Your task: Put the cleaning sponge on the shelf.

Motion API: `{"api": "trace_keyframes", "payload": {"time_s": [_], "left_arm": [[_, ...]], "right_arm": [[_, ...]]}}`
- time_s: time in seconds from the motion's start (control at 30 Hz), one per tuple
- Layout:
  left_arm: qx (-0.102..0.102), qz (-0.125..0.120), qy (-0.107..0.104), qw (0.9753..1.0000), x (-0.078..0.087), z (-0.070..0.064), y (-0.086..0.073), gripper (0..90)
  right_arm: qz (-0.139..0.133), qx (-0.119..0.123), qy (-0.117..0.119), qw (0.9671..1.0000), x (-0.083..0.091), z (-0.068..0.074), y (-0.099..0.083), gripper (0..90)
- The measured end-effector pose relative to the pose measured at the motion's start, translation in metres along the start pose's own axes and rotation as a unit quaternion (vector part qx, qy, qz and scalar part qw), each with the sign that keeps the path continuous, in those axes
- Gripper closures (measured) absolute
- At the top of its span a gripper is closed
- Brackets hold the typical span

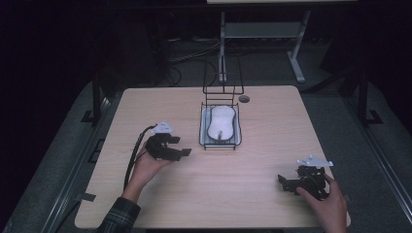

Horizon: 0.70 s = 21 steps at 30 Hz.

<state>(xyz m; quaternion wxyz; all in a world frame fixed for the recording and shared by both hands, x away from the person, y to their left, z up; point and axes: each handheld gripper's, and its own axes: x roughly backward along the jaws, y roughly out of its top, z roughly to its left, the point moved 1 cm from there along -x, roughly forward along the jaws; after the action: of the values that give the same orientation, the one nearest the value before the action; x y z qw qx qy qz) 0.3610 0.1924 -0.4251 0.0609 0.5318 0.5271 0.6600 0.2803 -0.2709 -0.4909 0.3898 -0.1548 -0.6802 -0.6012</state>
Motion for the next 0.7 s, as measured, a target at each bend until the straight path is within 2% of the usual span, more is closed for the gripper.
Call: {"api": "trace_keyframes", "payload": {"time_s": [0.07,0.17,0.37,0.57,0.7], "left_arm": [[-0.002,0.005,0.008,1.0000,0.007,-0.002,-0.009,26.1],[0.001,0.003,0.008,1.0000,0.017,-0.006,-0.022,25.1],[0.002,0.009,0.027,0.9996,0.035,-0.011,-0.045,22.5],[0.007,0.041,0.044,0.9982,0.047,-0.013,-0.070,18.2],[0.010,0.049,0.051,0.9975,0.053,-0.016,-0.081,17.5]], "right_arm": [[0.000,0.000,0.000,1.0000,0.000,0.000,0.000,0.0],[0.000,0.000,0.000,1.0000,0.000,0.000,0.000,0.0],[0.000,0.000,0.000,1.0000,0.000,0.000,0.000,0.0],[0.000,0.000,0.000,1.0000,0.000,0.000,0.000,0.0],[0.000,0.000,0.000,1.0000,0.000,0.000,0.000,0.0]]}}
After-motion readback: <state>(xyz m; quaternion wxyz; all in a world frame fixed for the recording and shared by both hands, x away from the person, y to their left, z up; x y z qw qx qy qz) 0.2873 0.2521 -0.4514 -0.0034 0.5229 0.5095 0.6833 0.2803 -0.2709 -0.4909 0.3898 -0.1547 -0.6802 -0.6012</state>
